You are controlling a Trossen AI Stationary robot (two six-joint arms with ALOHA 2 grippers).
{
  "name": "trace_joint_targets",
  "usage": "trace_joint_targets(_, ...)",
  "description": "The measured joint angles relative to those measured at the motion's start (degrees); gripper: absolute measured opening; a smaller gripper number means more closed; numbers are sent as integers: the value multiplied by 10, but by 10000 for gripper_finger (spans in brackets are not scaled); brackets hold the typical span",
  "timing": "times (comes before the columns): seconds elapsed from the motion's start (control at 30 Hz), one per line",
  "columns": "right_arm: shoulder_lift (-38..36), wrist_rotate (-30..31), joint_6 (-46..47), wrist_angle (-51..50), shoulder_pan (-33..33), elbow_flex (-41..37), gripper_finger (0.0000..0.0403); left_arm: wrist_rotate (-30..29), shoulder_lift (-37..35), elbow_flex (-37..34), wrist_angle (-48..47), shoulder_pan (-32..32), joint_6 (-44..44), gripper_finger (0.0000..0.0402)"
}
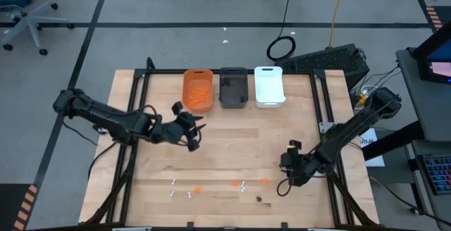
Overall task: Sort Halloween decoration
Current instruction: Put the black skull toy into the black bin
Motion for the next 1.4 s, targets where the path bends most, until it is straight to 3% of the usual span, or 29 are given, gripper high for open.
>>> trace_joint_targets(0.4, 79, -21, 0, 33, 0, 2, 185, -30, 0, 0, 9, -46, -1, 127)
trace_joint_targets(0.83, 88, -29, -7, 30, -1, 1, 43, -30, 2, 0, 15, -46, -15, 127)
trace_joint_targets(1.23, 68, 72, -61, 104, -3, -2, 10, -30, 2, 0, 14, -45, -16, 127)
trace_joint_targets(1.4, 67, 79, -59, 109, -4, -2, 2, -30, 2, 0, 14, -45, -16, 127)
